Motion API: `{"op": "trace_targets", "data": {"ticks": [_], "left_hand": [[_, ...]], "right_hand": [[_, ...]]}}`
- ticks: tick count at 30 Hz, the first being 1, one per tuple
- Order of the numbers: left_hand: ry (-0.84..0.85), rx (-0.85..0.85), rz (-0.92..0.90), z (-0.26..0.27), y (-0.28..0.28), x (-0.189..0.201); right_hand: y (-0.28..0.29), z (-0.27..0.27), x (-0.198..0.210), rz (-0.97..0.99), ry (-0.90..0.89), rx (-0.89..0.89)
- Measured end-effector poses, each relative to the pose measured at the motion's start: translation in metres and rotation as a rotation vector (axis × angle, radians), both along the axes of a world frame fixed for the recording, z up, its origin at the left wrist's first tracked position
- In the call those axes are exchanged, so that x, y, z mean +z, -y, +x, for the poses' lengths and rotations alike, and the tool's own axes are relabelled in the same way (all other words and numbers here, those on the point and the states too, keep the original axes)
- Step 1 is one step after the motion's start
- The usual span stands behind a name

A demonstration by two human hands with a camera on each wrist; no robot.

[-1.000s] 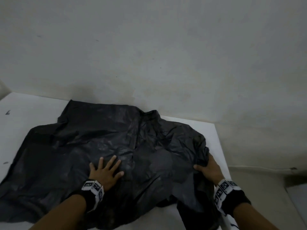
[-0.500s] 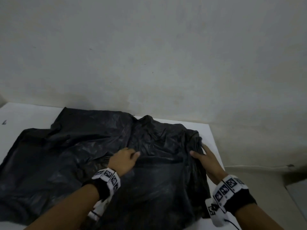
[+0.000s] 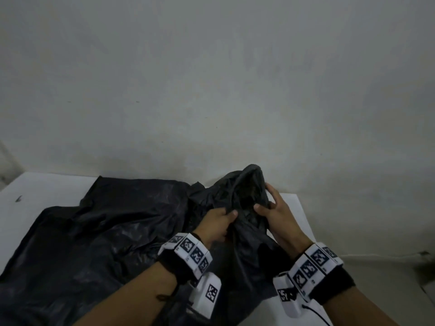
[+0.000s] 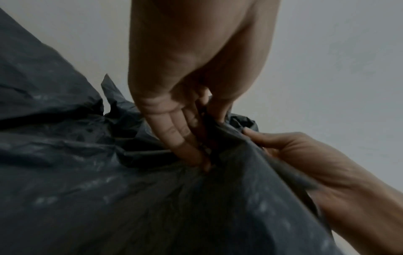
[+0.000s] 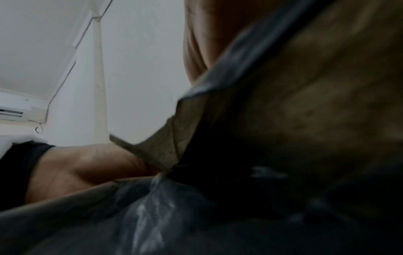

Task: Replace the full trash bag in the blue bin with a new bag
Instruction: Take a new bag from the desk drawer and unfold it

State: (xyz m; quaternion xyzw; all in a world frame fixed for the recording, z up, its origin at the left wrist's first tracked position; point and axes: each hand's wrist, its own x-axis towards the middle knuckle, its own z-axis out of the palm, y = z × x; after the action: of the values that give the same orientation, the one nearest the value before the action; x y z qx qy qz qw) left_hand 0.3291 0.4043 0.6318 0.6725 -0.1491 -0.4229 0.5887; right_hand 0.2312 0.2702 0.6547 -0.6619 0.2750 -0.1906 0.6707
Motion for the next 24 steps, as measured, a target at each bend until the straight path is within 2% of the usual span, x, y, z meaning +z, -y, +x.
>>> {"op": "trace_targets", "data": {"ticks": [3, 5, 8, 10, 13, 16, 18, 20, 24], "left_hand": [[-0.085, 0.197, -0.043, 0.032, -0.013, -0.002], [-0.169, 0.289, -0.04, 0.054, -0.025, -0.002], [-0.135, 0.296, 0.051, 0.067, -0.044, 0.01], [-0.058, 0.191, 0.131, 0.064, -0.055, 0.024], [-0.039, -0.103, 0.238, 0.044, -0.065, 0.054], [-0.118, -0.348, 0.245, 0.025, -0.064, 0.073], [-0.203, -0.416, 0.175, 0.014, -0.057, 0.08], [-0.3, -0.326, 0.082, 0.009, -0.047, 0.082], [-0.415, 0.02, -0.094, 0.02, -0.027, 0.081]], "right_hand": [[0.009, 0.0, 0.009, -0.098, 0.027, -0.065], [0.014, -0.001, 0.018, -0.07, 0.093, -0.114], [0.01, -0.001, 0.032, -0.032, 0.192, -0.158], [0.003, 0.003, 0.036, -0.042, 0.231, -0.17], [-0.012, 0.012, 0.035, -0.04, 0.244, -0.194], [-0.03, 0.021, 0.033, -0.023, 0.265, -0.194], [-0.042, 0.026, 0.037, 0.009, 0.291, -0.164], [-0.05, 0.029, 0.046, 0.017, 0.312, -0.141], [-0.043, 0.028, 0.07, 0.047, 0.369, -0.188]]}}
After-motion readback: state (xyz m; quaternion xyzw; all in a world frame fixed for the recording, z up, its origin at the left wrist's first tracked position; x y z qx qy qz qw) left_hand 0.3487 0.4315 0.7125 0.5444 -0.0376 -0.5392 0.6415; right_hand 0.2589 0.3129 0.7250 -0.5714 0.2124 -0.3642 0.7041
